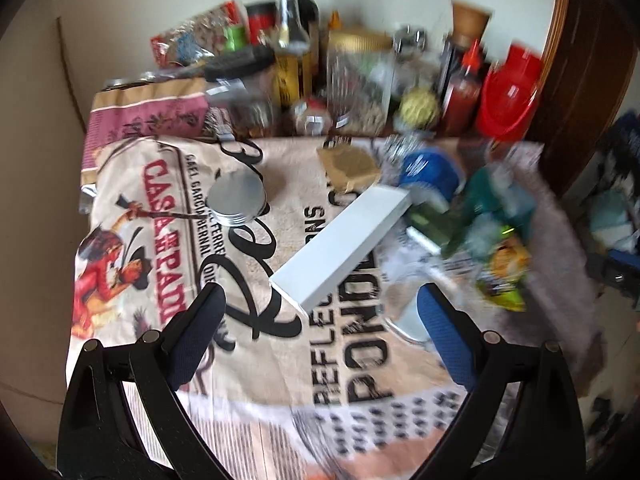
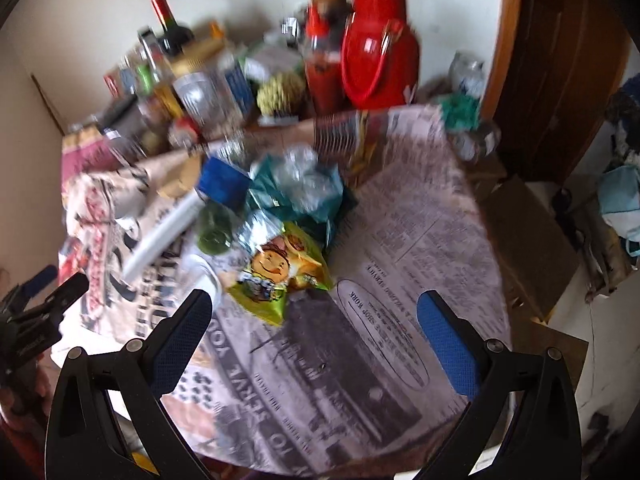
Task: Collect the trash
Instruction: 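Move both tools toward the white box and yellow chip bag on the table, then grasp the white box with the left tool while the right tool grasps the yellow chip bag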
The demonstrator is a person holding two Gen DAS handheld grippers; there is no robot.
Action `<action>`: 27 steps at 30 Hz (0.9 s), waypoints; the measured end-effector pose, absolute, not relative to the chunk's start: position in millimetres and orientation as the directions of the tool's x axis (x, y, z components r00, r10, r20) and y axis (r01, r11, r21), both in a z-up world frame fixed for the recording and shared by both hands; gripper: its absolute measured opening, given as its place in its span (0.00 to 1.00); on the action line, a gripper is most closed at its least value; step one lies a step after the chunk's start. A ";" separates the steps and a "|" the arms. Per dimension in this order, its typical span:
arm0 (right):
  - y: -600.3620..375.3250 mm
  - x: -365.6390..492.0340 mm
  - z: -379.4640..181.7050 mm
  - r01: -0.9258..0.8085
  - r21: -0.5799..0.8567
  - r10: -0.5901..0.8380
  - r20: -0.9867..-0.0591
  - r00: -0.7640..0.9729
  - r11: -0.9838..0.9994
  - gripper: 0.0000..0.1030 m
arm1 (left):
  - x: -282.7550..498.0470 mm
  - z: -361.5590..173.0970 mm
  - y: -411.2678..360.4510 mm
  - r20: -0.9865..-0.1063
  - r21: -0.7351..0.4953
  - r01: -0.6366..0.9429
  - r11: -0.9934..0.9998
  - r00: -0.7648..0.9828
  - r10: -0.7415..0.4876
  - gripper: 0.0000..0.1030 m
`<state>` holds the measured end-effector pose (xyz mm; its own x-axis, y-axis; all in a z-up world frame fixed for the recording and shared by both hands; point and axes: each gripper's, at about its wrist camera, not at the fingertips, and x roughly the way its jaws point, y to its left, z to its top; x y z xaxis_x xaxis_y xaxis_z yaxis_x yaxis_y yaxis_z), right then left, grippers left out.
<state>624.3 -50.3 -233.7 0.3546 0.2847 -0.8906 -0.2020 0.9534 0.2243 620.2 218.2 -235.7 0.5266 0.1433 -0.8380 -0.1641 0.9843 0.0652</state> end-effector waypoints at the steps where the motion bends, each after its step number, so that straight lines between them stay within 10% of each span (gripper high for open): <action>1: -47.5 631.2 -243.5 -0.202 0.236 0.292 -0.899 0.325 0.951 0.99 | 629.5 -246.6 216.5 -0.843 0.092 -0.145 0.985 0.515 0.155 0.92; 10: -28.0 666.8 -290.4 -0.169 0.346 0.372 -0.913 0.165 0.923 0.88 | 680.5 -299.1 210.5 -0.871 0.204 -0.019 0.979 0.452 0.191 0.82; 17: -6.0 666.2 -297.9 -0.298 0.297 0.343 -0.932 0.116 0.907 0.56 | 693.1 -309.5 203.0 -0.881 0.217 0.040 0.975 0.439 0.178 0.48; 27: -8.5 651.8 -289.1 -0.309 0.305 0.359 -0.924 0.133 0.901 0.26 | 686.6 -299.1 205.4 -0.868 0.221 0.061 0.973 0.468 0.168 0.24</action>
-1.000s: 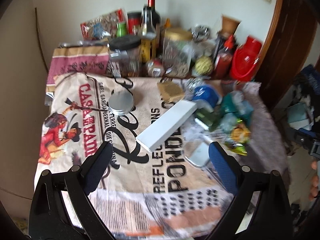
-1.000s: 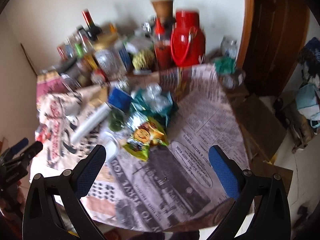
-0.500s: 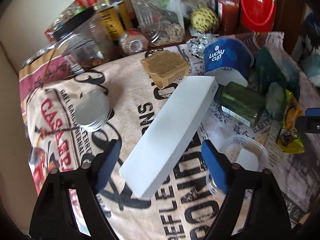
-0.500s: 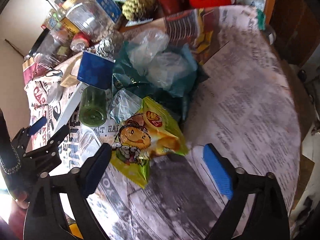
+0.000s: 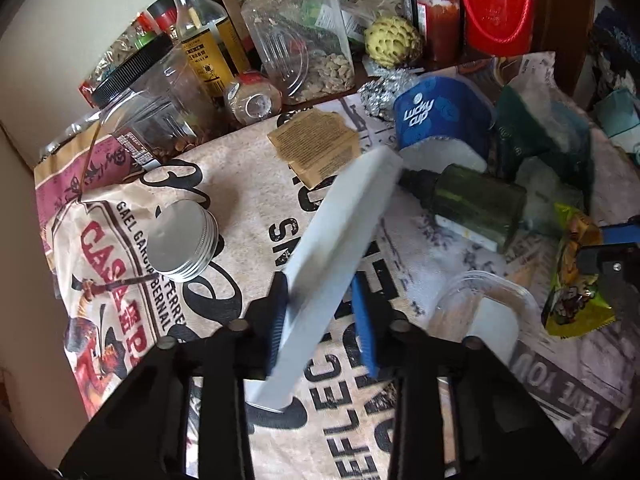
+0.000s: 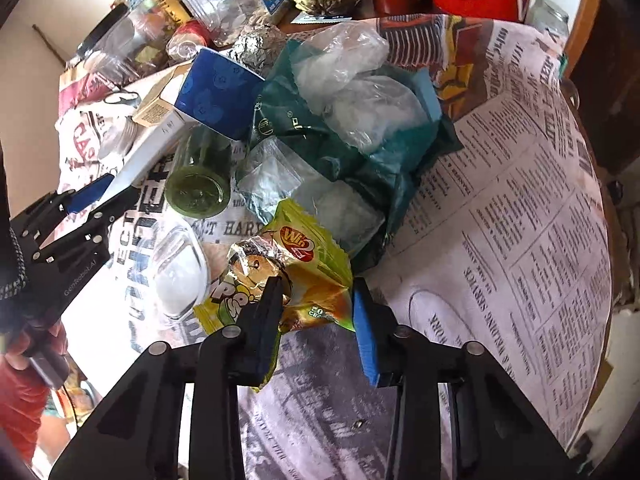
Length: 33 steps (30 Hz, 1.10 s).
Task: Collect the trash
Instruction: 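Grasp the white box with the left tool while the right tool grasps the yellow chip bag, then carry the white box and chip bag with both tools over the white bucket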
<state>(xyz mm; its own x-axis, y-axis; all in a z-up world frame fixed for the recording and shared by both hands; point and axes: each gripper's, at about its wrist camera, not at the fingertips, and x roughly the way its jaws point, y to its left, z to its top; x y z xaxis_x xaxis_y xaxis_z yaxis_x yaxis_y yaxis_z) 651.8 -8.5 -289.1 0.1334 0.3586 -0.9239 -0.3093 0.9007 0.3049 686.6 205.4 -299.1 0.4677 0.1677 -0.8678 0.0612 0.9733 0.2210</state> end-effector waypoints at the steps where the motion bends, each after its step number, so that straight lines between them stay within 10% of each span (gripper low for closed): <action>1: -9.8 649.6 -286.2 -0.309 0.302 0.358 -0.923 0.143 0.902 0.25 | 684.8 -295.5 206.6 -0.874 0.203 0.066 0.977 0.463 0.150 0.19; 18: -28.2 592.7 -232.6 -0.257 0.269 0.347 -0.876 0.336 0.928 0.21 | 593.8 -224.8 243.7 -0.860 -0.109 -0.054 0.993 0.506 -0.067 0.15; 33: -33.1 490.3 -136.7 -0.173 0.246 0.300 -0.748 0.592 0.954 0.21 | 480.0 -112.7 242.7 -0.717 -0.082 0.000 0.997 0.695 -0.059 0.15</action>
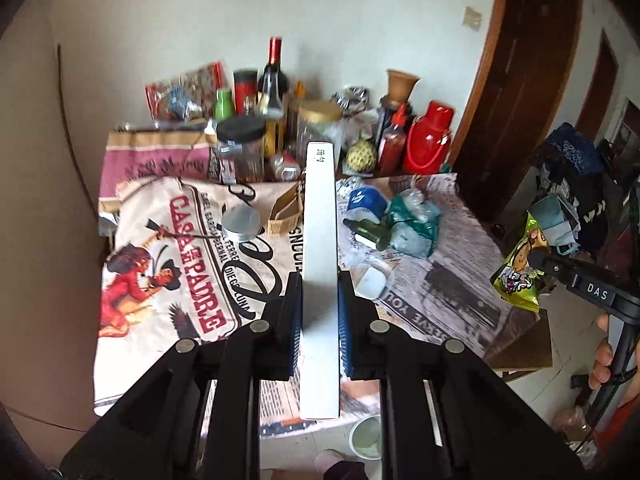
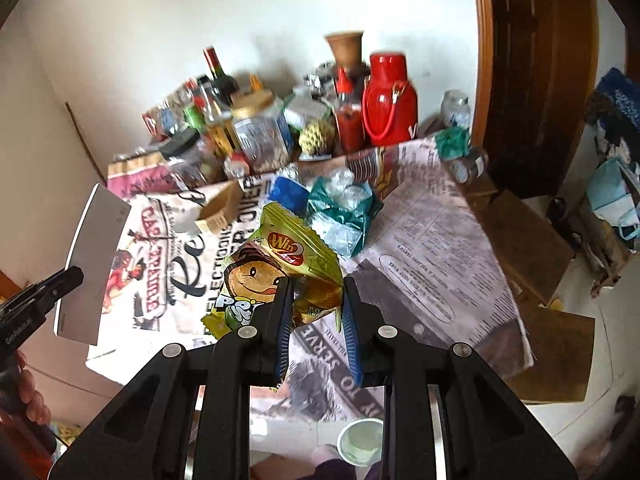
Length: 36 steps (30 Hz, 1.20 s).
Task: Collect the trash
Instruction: 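Carry the white box and chip bag with both tools over the white bucket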
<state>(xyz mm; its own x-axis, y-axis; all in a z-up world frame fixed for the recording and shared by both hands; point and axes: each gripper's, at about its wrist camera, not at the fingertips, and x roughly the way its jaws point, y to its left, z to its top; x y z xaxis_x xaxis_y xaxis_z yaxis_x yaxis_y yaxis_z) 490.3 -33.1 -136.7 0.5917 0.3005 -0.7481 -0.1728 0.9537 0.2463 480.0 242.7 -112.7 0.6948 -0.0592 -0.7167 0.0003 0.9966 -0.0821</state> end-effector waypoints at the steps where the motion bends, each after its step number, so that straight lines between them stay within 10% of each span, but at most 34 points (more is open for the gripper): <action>1: -35.1 483.6 -129.7 -0.177 0.248 0.304 -0.737 0.604 0.953 0.21 | 469.4 -105.7 238.2 -0.704 -0.087 0.009 0.996 0.707 -0.068 0.15; 36: -199.7 308.6 -151.1 -0.319 0.249 0.391 -0.743 0.542 0.915 0.21 | 247.6 -145.6 2.5 -0.796 -0.165 -0.069 0.984 0.599 -0.092 0.15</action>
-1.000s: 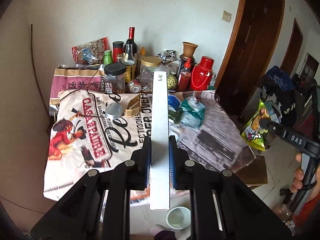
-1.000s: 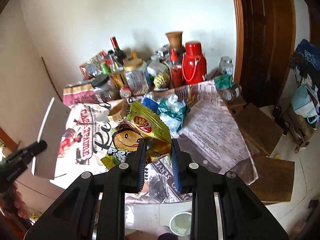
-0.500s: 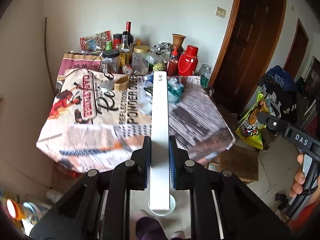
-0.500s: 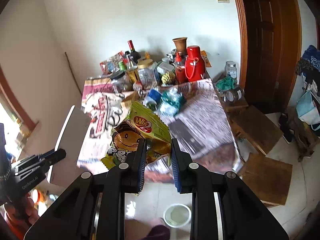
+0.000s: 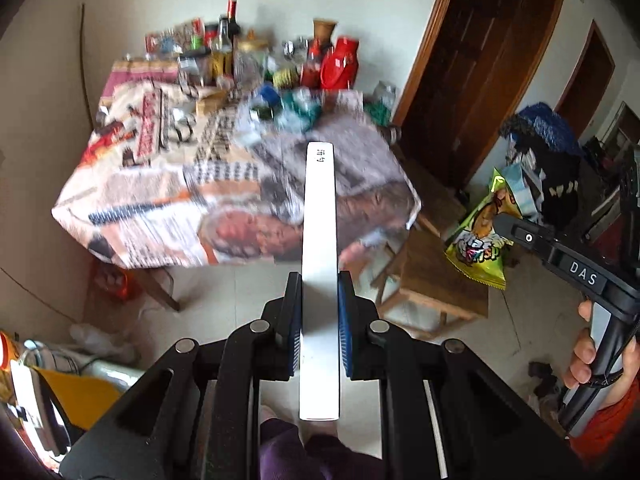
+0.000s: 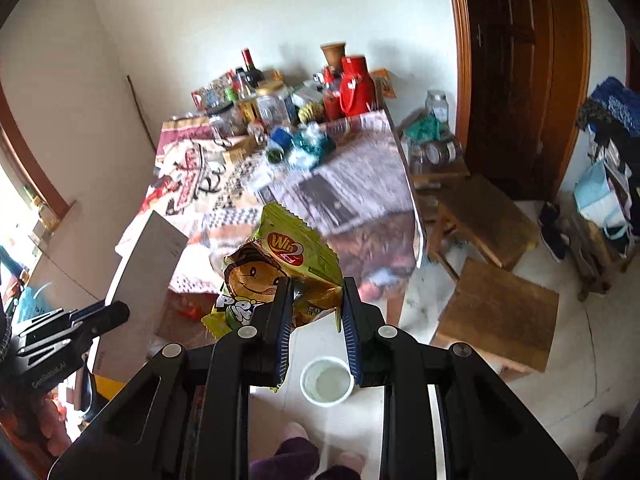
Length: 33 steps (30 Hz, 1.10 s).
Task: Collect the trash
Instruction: 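Carry the white box and chip bag with both tools over the white bucket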
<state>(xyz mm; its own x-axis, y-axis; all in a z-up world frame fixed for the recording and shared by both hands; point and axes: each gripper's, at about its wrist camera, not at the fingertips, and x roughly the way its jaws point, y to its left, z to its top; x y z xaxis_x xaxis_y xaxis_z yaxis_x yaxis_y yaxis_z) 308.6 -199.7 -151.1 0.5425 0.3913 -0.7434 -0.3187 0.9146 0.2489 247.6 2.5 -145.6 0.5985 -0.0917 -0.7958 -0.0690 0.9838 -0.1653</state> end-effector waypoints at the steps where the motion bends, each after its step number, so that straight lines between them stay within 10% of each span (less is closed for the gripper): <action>1: -200.2 306.4 -156.8 -0.317 0.251 0.391 -0.752 0.531 0.914 0.21 | 248.9 -153.5 1.0 -0.812 -0.167 -0.069 0.984 0.575 -0.097 0.15; 11: -176.6 314.6 -252.3 -0.273 0.254 0.349 -0.851 0.393 0.928 0.21 | 257.1 -252.6 7.6 -0.900 -0.172 -0.068 0.983 0.416 -0.128 0.15; 33: -134.2 355.7 -598.4 -0.235 0.199 0.234 -0.964 0.130 0.951 0.21 | 319.8 -642.1 36.5 -0.974 -0.223 -0.152 0.963 0.083 -0.212 0.15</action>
